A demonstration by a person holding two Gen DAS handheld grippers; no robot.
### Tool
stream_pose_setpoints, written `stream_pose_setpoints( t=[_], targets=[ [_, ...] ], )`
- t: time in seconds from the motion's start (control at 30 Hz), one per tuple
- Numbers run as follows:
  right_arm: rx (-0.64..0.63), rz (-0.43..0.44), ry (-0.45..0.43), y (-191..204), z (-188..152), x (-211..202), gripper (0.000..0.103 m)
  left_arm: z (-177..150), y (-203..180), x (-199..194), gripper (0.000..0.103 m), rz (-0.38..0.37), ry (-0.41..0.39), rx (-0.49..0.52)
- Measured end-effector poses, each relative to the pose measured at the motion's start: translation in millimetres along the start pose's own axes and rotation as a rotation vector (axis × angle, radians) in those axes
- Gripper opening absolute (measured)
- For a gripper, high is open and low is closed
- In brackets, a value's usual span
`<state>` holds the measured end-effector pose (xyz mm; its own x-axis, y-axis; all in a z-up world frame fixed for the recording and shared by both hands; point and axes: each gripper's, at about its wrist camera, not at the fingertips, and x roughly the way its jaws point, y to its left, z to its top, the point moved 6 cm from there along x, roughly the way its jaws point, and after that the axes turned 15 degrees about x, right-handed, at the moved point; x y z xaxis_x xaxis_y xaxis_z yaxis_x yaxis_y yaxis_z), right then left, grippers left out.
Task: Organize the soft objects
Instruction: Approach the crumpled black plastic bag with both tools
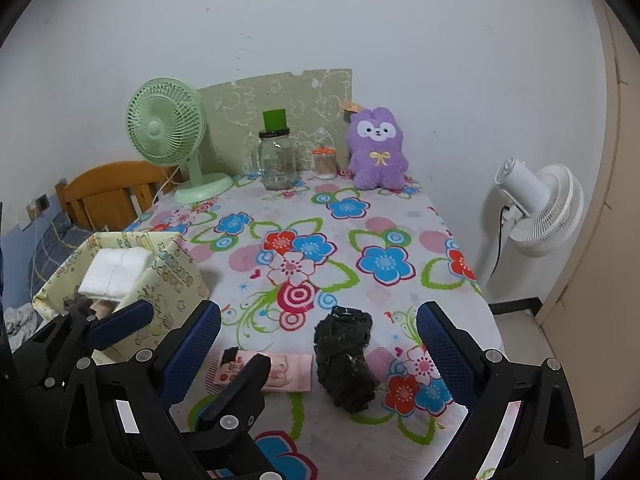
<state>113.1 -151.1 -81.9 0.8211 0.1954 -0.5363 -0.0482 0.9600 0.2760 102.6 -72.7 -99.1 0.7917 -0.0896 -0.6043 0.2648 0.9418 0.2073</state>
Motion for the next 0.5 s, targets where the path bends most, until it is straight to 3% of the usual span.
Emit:
stream_pose_setpoints(
  t=[0.5],
  targets=[
    [0.060,-0.014,0.105,-27,-20,43,0.100,-18,-9,35,0.093,0.002,0.066,-0.047]
  ],
)
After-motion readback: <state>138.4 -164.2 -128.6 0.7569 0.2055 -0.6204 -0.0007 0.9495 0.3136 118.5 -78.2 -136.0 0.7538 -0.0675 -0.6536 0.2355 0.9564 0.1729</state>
